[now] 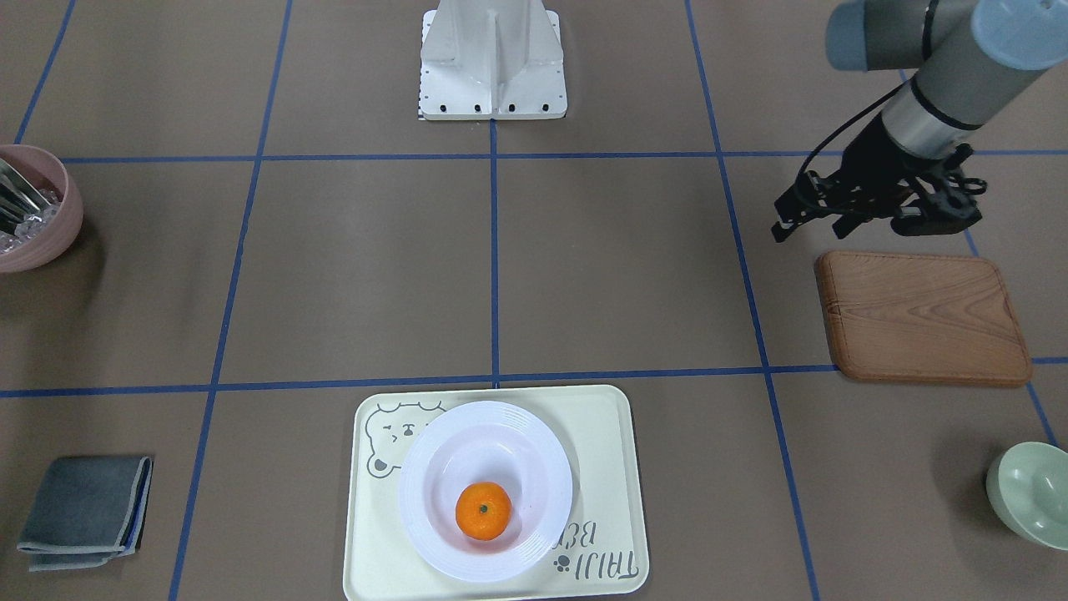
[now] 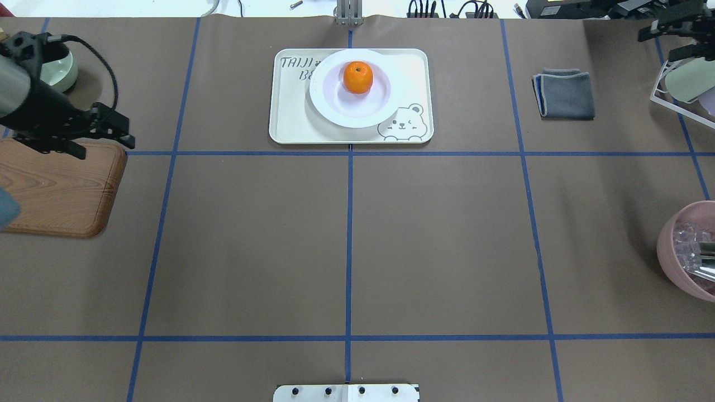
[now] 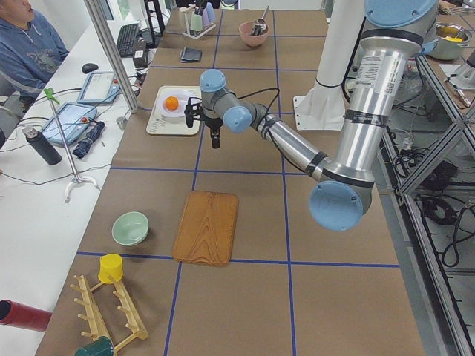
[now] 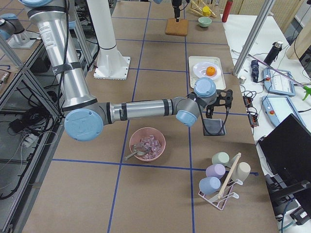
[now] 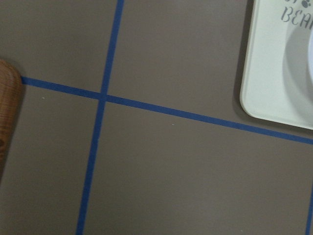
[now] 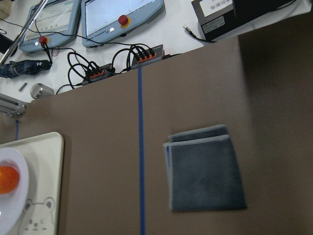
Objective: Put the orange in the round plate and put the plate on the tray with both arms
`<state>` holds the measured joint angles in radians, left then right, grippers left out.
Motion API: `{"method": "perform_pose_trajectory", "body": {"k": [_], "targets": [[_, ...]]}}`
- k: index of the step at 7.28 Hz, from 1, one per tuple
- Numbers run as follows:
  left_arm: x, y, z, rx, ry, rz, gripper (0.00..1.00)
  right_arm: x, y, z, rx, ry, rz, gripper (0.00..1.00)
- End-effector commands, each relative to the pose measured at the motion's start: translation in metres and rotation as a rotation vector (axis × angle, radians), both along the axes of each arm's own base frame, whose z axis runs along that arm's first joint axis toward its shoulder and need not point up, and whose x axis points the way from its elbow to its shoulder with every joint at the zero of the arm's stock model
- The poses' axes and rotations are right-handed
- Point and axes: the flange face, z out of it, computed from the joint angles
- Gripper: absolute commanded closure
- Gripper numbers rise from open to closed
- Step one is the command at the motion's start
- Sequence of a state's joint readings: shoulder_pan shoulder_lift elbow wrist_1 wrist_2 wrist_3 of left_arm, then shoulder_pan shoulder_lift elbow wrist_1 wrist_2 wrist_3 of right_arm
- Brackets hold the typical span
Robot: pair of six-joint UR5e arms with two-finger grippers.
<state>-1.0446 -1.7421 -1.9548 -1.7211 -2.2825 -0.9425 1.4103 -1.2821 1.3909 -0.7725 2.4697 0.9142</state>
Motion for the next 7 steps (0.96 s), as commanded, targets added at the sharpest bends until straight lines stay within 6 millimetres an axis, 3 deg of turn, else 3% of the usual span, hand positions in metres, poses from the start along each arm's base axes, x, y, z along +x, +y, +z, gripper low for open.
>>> {"method": "perform_pose_trajectory", "body": {"k": [1,2,3,5,7], "targets": [[-0.069,0.006,0.066,0.109,-0.088,0.057,0.02,0.046,0.000,0.043,0.138,0.200,-0.138,0.00],[-0.101,0.007,0.095,0.169,-0.133,0.101,0.02,0.064,0.009,0.060,0.186,0.253,-0.196,0.00],[-0.133,0.000,0.110,0.206,-0.169,0.125,0.02,0.068,0.032,0.065,0.199,0.281,-0.249,0.00],[-0.175,-0.005,0.136,0.232,-0.220,0.179,0.02,0.066,0.043,0.047,0.154,0.327,-0.352,0.00],[-0.183,-0.014,0.150,0.211,-0.224,0.181,0.02,0.044,0.048,0.022,0.113,0.467,-0.405,0.00]]}}
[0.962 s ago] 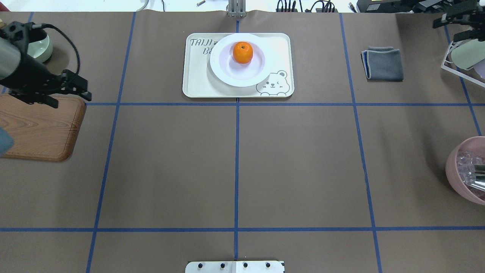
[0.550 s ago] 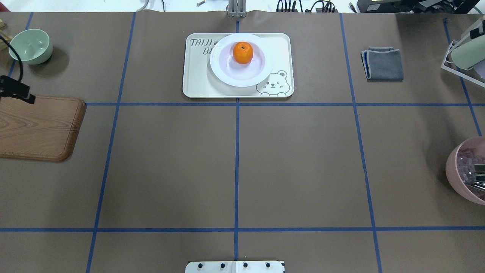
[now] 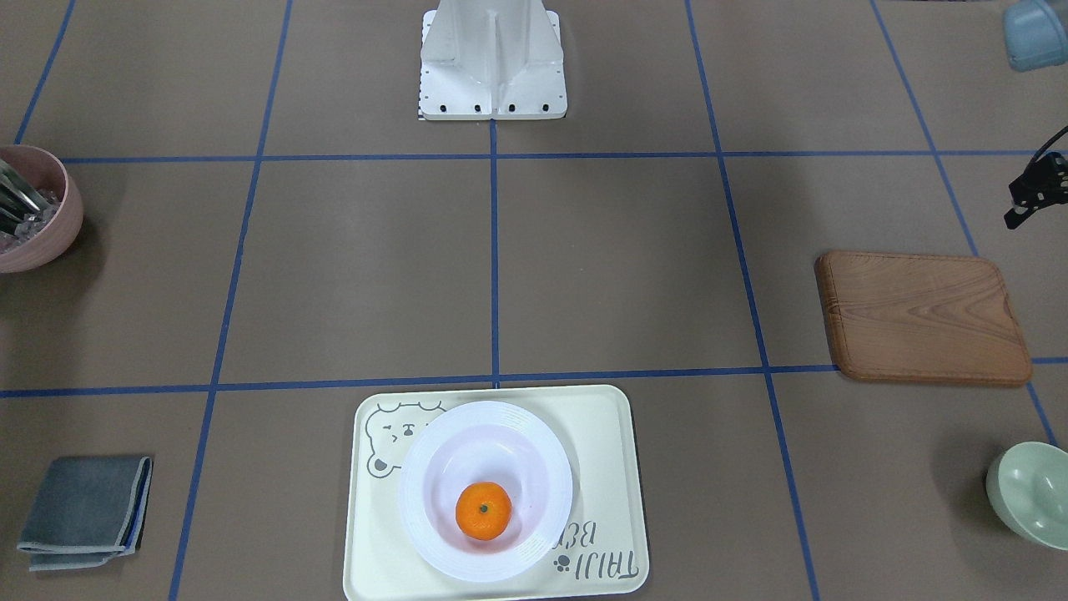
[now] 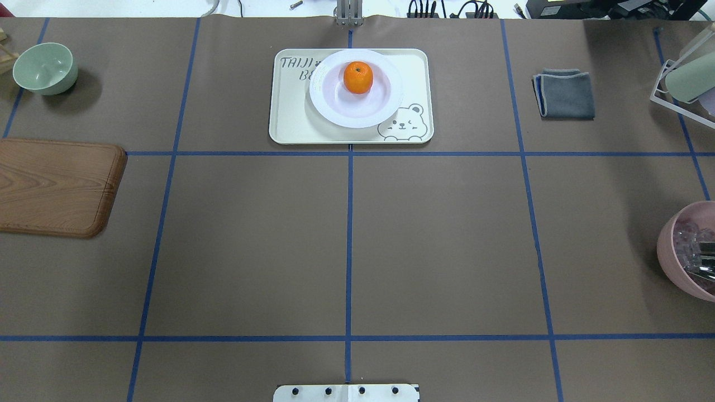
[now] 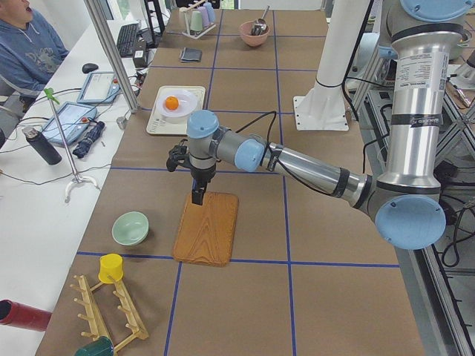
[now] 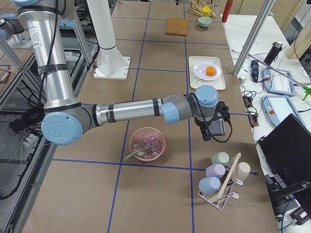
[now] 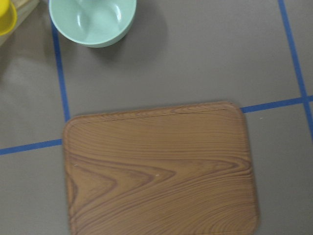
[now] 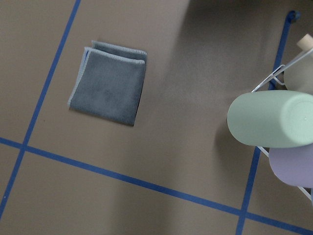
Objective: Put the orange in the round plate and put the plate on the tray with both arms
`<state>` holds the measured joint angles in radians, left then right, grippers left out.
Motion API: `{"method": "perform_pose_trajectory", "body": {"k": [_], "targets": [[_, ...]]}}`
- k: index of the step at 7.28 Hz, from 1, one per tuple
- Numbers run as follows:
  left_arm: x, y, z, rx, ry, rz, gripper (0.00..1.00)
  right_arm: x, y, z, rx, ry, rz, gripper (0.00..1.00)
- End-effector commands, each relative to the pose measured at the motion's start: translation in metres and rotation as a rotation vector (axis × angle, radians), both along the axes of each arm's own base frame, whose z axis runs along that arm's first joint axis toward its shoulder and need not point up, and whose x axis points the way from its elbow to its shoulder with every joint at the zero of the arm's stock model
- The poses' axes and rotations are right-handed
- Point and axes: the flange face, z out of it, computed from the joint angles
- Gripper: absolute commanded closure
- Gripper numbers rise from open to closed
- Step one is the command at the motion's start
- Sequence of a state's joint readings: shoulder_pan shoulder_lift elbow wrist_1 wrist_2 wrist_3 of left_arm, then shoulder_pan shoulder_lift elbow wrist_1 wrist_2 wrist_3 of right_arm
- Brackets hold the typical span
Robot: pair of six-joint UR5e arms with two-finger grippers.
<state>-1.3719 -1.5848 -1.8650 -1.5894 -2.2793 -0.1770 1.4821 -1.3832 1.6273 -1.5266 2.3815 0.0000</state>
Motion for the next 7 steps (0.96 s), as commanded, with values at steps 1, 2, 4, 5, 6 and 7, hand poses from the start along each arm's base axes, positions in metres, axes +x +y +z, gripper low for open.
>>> {"method": "perform_pose_trajectory", "body": {"k": [1,2,4,5,6,7], "targets": [[-0.005,-0.013,0.009,-0.030,-0.008,0.004,0.02,-0.025,0.003,-0.010,-0.016,0.110,-0.046,0.00],[-0.006,-0.021,0.001,-0.070,-0.014,0.001,0.02,-0.026,0.006,0.002,-0.039,0.103,-0.053,0.00],[-0.020,-0.021,0.003,-0.107,-0.002,-0.022,0.02,-0.028,0.008,0.011,-0.056,0.104,-0.057,0.00],[-0.027,-0.015,0.011,-0.156,0.047,-0.029,0.02,-0.031,0.009,0.019,-0.073,0.104,-0.062,0.00],[-0.034,-0.004,0.022,-0.168,0.063,-0.038,0.02,-0.047,0.009,0.019,-0.069,0.110,-0.092,0.00],[-0.034,0.000,0.024,-0.169,0.063,-0.038,0.02,-0.062,0.010,0.021,-0.078,0.109,-0.112,0.00]]}}
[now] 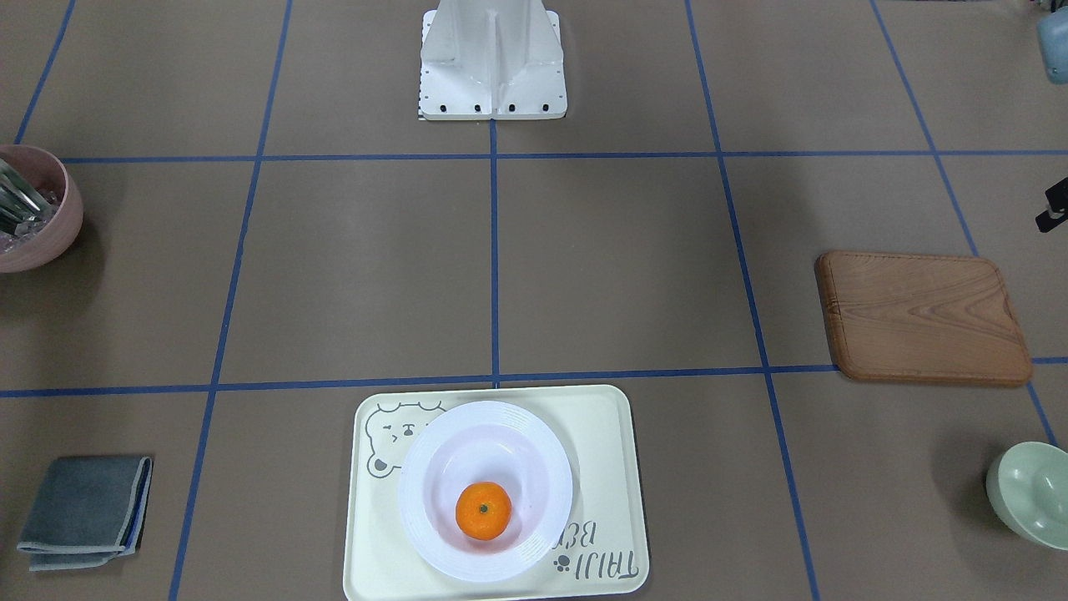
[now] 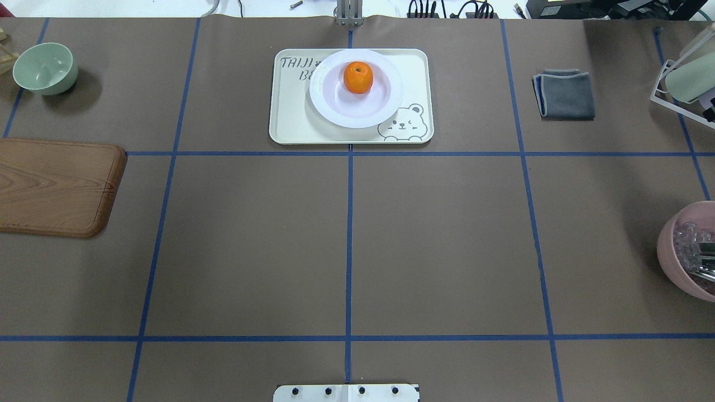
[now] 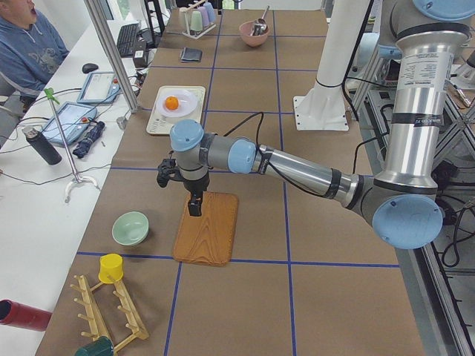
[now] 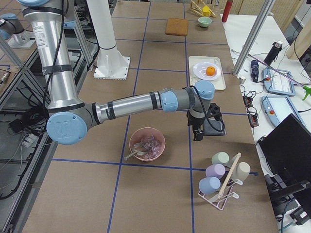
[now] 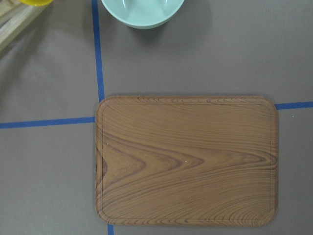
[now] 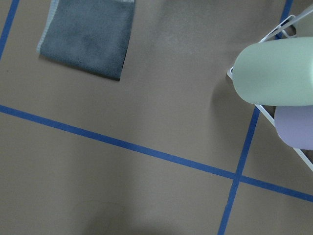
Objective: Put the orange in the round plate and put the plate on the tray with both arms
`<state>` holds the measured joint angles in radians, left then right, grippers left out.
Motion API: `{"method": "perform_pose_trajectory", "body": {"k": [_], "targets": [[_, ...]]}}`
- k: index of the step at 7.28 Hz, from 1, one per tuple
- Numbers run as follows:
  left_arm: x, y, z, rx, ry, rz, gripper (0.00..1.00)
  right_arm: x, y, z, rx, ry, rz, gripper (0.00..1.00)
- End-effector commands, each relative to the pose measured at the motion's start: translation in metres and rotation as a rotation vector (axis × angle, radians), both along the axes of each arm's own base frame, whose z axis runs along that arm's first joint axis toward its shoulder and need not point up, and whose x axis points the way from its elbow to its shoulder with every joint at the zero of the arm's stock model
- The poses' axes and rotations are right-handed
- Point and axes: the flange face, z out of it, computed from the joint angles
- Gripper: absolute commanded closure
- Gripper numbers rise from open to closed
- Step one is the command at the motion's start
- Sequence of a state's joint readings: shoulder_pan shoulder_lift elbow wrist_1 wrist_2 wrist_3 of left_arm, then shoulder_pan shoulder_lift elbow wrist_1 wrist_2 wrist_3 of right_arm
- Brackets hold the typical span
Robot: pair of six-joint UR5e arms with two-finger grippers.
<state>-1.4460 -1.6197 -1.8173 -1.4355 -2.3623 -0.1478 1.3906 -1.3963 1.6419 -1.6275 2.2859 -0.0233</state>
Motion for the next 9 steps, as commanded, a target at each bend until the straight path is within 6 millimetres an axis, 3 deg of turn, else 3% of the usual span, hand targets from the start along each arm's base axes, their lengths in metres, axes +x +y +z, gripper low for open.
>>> {"method": "perform_pose_trajectory", "body": {"k": [1,2,4,5,6,9], "targets": [[-0.006,0.017,0.012,-0.024,0.009,-0.007,0.02,-0.028,0.001,0.005,-0.013,0.005,-0.044,0.00],[-0.006,0.034,0.016,-0.008,0.013,-0.005,0.02,-0.029,0.002,0.003,0.001,0.011,-0.051,0.00],[-0.003,0.027,0.004,0.038,0.018,-0.003,0.02,-0.031,0.003,0.004,-0.008,0.010,-0.049,0.00],[-0.002,0.022,0.008,0.036,0.018,0.000,0.02,-0.034,-0.001,-0.009,0.008,-0.010,-0.052,0.00],[0.000,0.003,-0.003,0.056,0.021,-0.005,0.02,-0.035,-0.001,-0.007,-0.002,-0.021,-0.054,0.00],[0.001,-0.004,-0.002,0.056,0.019,-0.005,0.02,-0.035,-0.001,-0.003,-0.005,-0.014,-0.053,0.00]]}}
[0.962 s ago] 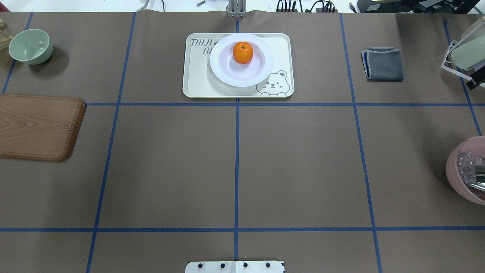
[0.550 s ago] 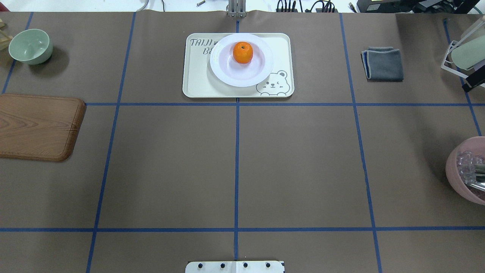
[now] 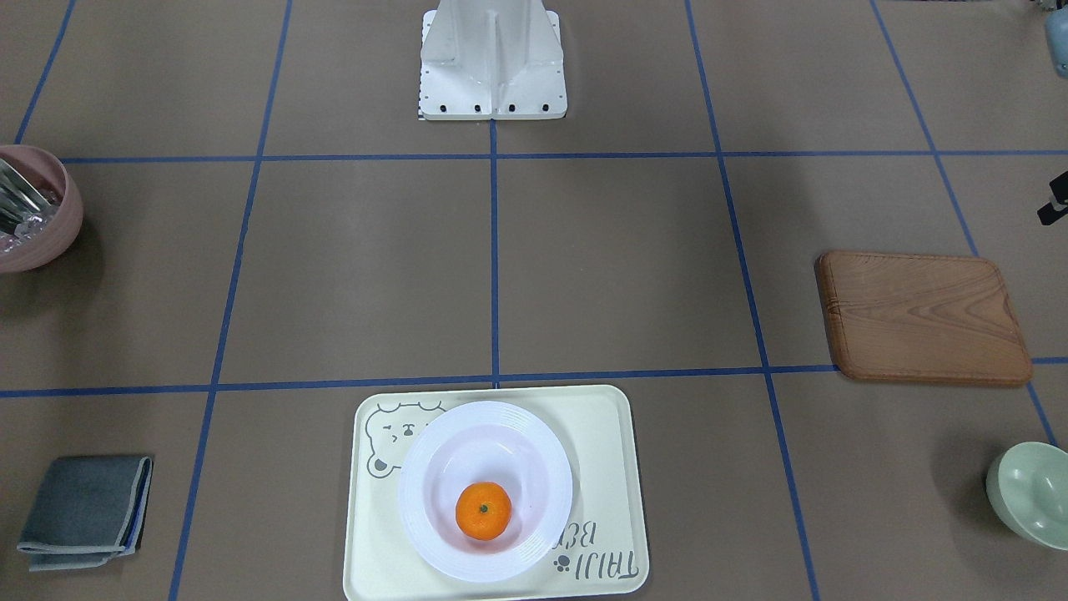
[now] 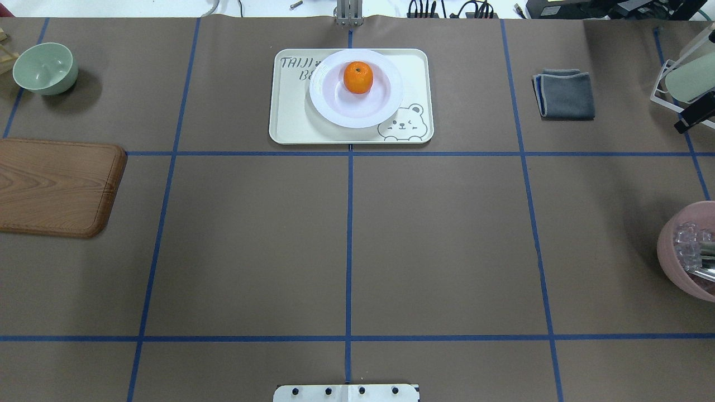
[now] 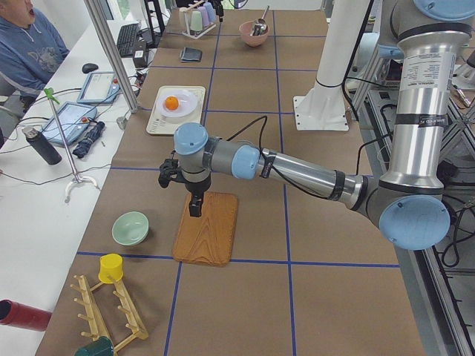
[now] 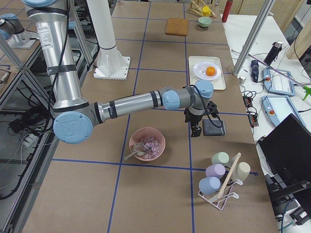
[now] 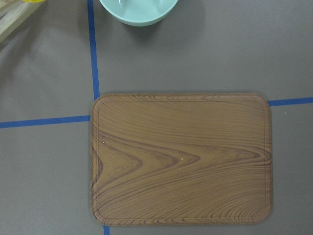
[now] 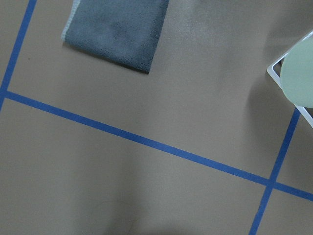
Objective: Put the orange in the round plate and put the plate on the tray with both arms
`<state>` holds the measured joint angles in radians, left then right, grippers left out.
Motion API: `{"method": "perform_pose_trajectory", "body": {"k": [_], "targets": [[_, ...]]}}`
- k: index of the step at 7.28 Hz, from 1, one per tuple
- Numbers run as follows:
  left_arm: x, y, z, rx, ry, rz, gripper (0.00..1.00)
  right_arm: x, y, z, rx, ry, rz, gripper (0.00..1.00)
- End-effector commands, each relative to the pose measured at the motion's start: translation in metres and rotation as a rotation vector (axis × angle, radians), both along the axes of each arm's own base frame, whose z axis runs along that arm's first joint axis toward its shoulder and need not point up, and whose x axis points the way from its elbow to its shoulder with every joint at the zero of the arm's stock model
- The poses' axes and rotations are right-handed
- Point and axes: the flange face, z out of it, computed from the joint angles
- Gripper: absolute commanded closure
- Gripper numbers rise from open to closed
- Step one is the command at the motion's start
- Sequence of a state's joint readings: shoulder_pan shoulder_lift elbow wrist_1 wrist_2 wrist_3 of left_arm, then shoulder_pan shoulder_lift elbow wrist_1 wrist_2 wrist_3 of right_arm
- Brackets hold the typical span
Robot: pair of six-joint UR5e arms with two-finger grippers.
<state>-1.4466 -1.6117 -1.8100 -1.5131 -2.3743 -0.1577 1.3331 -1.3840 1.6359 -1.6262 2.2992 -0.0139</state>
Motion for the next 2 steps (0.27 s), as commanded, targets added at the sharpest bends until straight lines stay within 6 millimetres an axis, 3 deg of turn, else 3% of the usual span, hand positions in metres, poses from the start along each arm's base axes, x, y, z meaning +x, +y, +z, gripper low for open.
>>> {"method": "perform_pose_trajectory", "body": {"k": [1,2], "targets": [[0.0002,-0.0036,-0.0058,0.015,-0.002,-0.001,0.02,0.0004,0.0031,-0.0002,0.000,-0.003,-0.001,0.00],[-0.0012,-0.0035,-0.0099,0.030,0.002,-0.002,0.02,0.0005,0.0033,-0.0025,0.005,-0.005,-0.001,0.00]]}}
